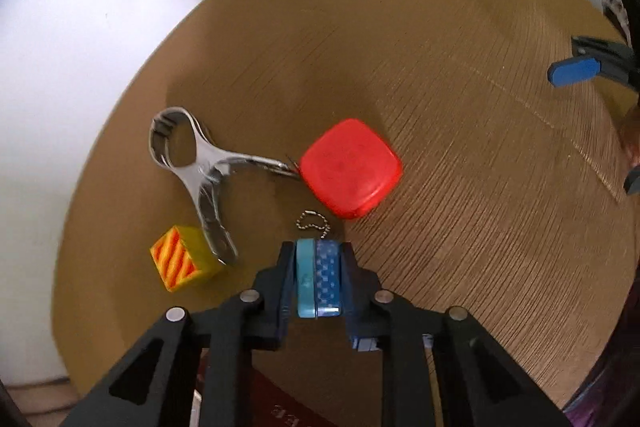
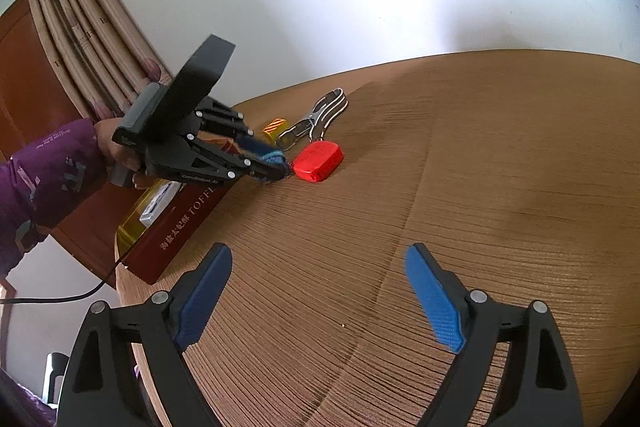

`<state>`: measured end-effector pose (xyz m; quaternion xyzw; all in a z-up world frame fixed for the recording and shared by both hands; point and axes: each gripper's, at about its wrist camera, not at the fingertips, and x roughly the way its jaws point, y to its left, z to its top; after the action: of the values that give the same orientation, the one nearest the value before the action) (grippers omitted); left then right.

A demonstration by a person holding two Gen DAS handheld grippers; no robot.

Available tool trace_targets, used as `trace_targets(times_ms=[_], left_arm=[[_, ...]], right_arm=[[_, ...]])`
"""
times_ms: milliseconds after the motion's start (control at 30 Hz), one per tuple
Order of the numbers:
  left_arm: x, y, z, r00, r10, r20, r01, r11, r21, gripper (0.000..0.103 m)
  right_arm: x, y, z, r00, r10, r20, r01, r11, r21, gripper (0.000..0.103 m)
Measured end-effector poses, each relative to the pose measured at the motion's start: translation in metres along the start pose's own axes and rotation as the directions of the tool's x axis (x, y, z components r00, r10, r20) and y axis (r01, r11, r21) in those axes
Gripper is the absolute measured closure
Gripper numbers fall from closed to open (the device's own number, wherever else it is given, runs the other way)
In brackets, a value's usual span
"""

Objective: Organize rigid objects
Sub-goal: 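Grasp the blue dotted case with the left tool, then carry the blue case into the tin with the left tool while the right tool grasps the red rounded case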

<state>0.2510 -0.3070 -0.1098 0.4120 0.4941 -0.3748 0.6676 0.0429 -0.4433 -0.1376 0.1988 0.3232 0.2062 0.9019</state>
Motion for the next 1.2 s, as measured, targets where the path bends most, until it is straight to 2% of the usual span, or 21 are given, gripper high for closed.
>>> trace_targets(times_ms=[100, 233, 267, 400, 467, 500, 633, 700, 733, 800, 867, 933, 1000, 1067, 1100, 1133, 1200], left_arm=[[0.002, 0.011, -0.011, 1.000, -0.024, 0.001, 0.024, 0.997, -0.074, 0.082], [-0.002, 0.027, -0.029, 0.999, -0.022, 0.031, 0.029, 0.974, -0.227, 0.082], [-0.006, 0.028, -0.034, 0.999, 0.002, 0.040, 0.009, 0.963, -0.270, 0.082], [-0.034, 0.011, -0.055, 0.992, 0.040, 0.123, 0.014, 0.912, -0.410, 0.082], [-0.055, 0.000, -0.065, 0.983, 0.067, 0.173, 0.022, 0.885, -0.466, 0.082], [-0.065, -0.005, -0.067, 0.978, 0.067, 0.196, 0.038, 0.870, -0.492, 0.082], [-0.096, -0.034, -0.078, 0.960, 0.106, 0.258, 0.068, 0.806, -0.587, 0.082], [-0.109, -0.040, -0.090, 0.953, 0.132, 0.273, 0.073, 0.774, -0.629, 0.082], [-0.116, -0.042, -0.097, 0.951, 0.149, 0.271, 0.070, 0.751, -0.657, 0.082], [-0.130, -0.037, -0.122, 0.946, 0.173, 0.274, 0.079, 0.697, -0.713, 0.082], [-0.137, -0.035, -0.145, 0.948, 0.172, 0.269, 0.104, 0.631, -0.769, 0.082], [-0.145, -0.032, -0.168, 0.947, 0.204, 0.249, 0.091, 0.572, -0.815, 0.082], [-0.148, -0.026, -0.189, 0.949, 0.211, 0.232, 0.089, 0.526, -0.846, 0.082], [-0.150, -0.023, -0.206, 0.952, 0.232, 0.200, 0.065, 0.483, -0.873, 0.082], [-0.151, -0.022, -0.212, 0.953, 0.237, 0.190, 0.060, 0.468, -0.882, 0.082], [-0.154, -0.022, -0.218, 0.952, 0.242, 0.186, 0.058, 0.455, -0.889, 0.082], [-0.158, -0.022, -0.225, 0.950, 0.260, 0.172, 0.042, 0.439, -0.897, 0.082]], right_arm=[[0.000, -0.002, 0.000, 1.000, -0.003, -0.002, 0.003, 1.000, 0.009, 0.014], [-0.001, -0.005, 0.001, 1.000, -0.003, 0.001, 0.003, 1.000, 0.026, 0.014], [-0.002, -0.006, 0.001, 1.000, -0.003, 0.006, 0.003, 1.000, 0.030, 0.014], [-0.002, -0.008, 0.003, 1.000, 0.021, 0.004, -0.021, 0.999, 0.041, 0.014], [0.001, -0.004, 0.008, 0.998, 0.053, -0.014, -0.053, 0.999, 0.013, 0.014], [0.006, 0.001, 0.015, 0.999, 0.034, -0.030, -0.035, 0.999, -0.029, 0.014], [0.036, 0.021, 0.044, 0.998, 0.003, -0.069, -0.018, 0.975, -0.222, 0.014], [0.061, 0.026, 0.061, 0.992, 0.012, -0.123, -0.048, 0.954, -0.297, 0.015], [0.070, 0.028, 0.066, 0.991, -0.007, -0.135, -0.037, 0.947, -0.320, 0.015], [0.091, 0.032, 0.077, 0.983, 0.002, -0.182, -0.069, 0.928, -0.365, 0.015], [0.108, 0.036, 0.084, 0.979, -0.020, -0.205, -0.065, 0.914, -0.401, 0.015], [0.121, 0.041, 0.087, 0.973, -0.025, -0.231, -0.080, 0.898, -0.434, 0.015], [0.132, 0.045, 0.089, 0.968, -0.049, -0.247, -0.074, 0.883, -0.463, 0.015], [0.144, 0.048, 0.089, 0.961, -0.060, -0.269, -0.084, 0.865, -0.494, 0.028], [0.151, 0.049, 0.088, 0.956, -0.097, -0.278, -0.064, 0.853, -0.518, 0.055], [0.161, 0.048, 0.085, 0.942, -0.134, -0.307, -0.051, 0.849, -0.525, 0.056], [0.163, 0.048, 0.082, 0.941, -0.147, -0.304, -0.040, 0.845, -0.534, 0.056]])
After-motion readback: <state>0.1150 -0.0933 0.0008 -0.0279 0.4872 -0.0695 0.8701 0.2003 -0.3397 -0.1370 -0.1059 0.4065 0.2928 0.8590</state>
